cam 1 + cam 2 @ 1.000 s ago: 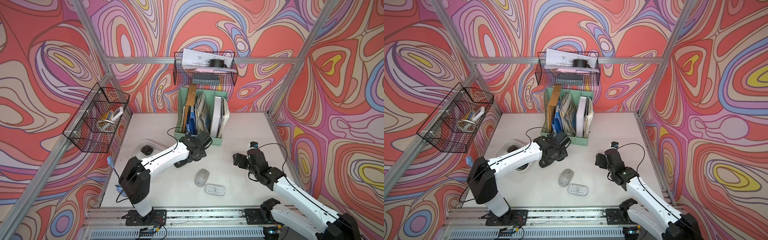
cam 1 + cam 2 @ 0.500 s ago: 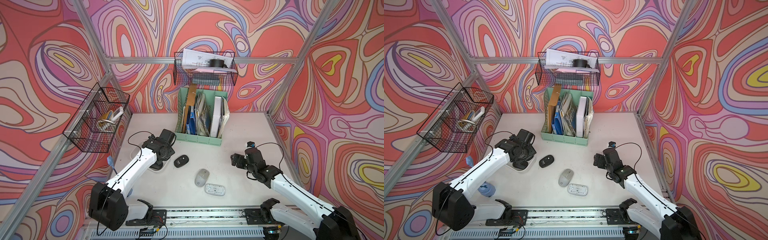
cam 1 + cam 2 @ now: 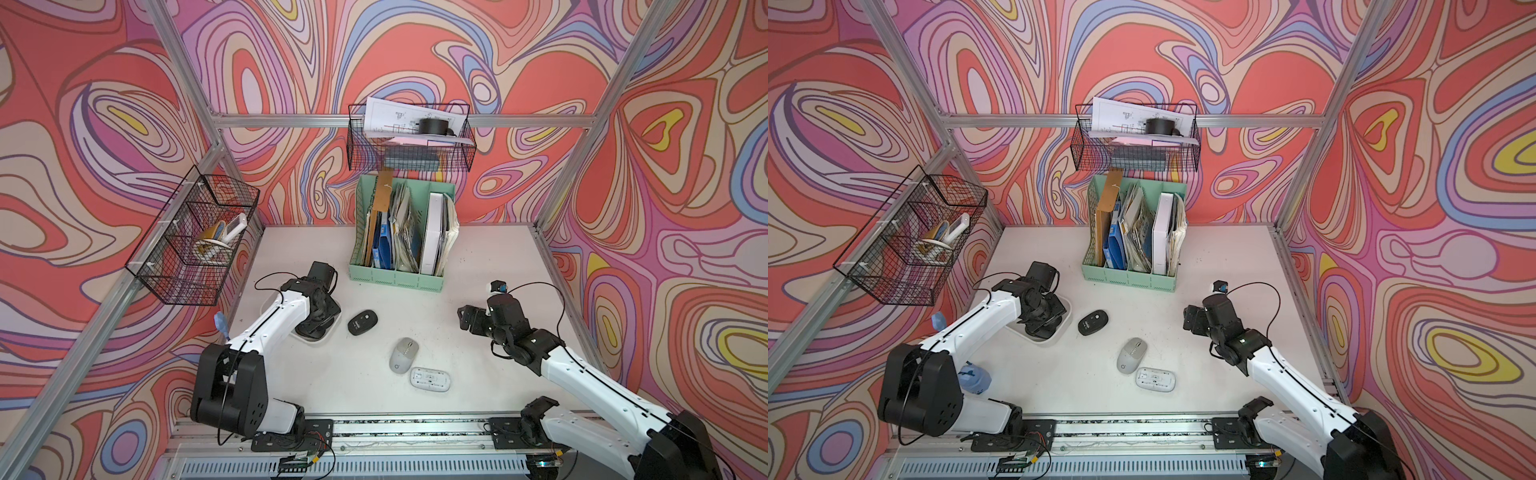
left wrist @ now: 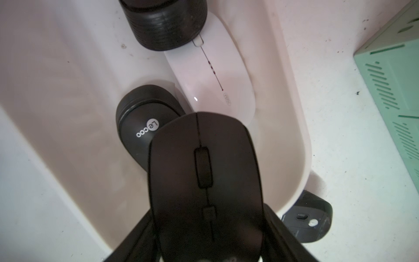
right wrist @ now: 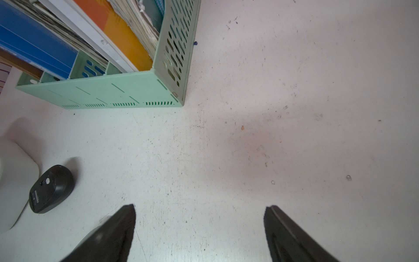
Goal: Put the mouse in the storage box
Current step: Place the mouse in the storage box.
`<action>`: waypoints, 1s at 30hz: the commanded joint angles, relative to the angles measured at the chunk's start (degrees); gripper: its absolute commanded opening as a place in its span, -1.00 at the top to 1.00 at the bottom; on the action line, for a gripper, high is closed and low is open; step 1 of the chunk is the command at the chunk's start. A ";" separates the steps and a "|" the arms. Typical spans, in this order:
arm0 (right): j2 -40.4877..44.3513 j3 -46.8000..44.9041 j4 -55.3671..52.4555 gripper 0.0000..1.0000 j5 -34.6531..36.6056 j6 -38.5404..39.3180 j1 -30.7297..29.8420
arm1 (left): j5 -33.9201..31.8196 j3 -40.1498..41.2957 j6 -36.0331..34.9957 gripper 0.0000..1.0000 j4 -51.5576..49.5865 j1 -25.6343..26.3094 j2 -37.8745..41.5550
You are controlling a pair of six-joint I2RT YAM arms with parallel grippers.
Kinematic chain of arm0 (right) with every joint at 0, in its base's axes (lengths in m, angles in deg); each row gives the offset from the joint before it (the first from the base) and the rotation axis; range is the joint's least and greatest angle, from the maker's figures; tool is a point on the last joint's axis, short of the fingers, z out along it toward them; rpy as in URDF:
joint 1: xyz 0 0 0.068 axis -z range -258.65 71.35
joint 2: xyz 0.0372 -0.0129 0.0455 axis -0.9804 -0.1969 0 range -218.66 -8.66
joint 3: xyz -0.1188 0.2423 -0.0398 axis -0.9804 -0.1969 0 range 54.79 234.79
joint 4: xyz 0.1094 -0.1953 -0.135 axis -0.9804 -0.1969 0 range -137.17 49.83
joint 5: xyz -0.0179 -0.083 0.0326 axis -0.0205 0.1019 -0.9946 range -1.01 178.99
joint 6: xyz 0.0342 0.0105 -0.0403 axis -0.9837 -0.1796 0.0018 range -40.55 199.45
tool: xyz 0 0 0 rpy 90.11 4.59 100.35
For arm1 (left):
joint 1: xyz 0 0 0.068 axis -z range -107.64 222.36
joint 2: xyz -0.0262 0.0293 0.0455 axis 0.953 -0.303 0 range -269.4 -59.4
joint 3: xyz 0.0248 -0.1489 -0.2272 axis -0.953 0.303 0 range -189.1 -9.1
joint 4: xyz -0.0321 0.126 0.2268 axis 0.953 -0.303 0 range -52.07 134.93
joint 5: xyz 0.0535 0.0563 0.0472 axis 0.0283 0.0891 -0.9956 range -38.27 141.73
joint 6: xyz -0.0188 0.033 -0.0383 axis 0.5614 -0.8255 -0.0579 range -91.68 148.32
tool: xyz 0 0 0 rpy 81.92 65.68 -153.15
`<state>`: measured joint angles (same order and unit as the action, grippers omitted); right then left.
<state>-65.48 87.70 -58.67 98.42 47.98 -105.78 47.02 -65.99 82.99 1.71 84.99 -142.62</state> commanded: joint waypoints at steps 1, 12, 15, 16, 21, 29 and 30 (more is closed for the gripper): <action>-0.83 1.35 -0.08 -0.81 1.34 -1.21 -1.03 | 1.10 0.27 -1.76 -0.27 2.29 -0.60 -1.67; -1.72 1.72 -0.13 -0.81 2.80 -1.83 -3.25 | 1.86 0.37 -2.62 -0.31 6.58 -1.99 -6.43; -2.06 2.05 -0.37 -0.81 3.14 -1.90 -3.44 | 2.50 0.02 -2.45 -0.36 6.65 -2.08 -7.54; -2.14 2.24 -0.39 -0.80 3.22 -1.88 -3.49 | 2.75 0.09 -2.47 -0.39 6.89 -2.08 -7.57; -2.63 2.67 -0.13 -0.81 3.54 -1.90 -3.98 | 2.80 -0.10 -2.88 -0.59 6.72 -2.08 -7.57; -3.85 4.06 -0.56 -0.81 4.16 -1.54 -4.68 | 0.80 0.06 -3.93 -0.69 5.26 -2.09 -4.40; -3.77 4.18 -0.65 -0.81 4.14 -1.56 -4.77 | 0.77 0.17 -4.15 -0.69 5.23 -2.08 -3.91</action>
<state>-69.09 90.08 -59.08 101.43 46.74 -110.15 49.14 -65.92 80.22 8.27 83.24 -149.02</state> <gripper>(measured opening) 0.904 0.842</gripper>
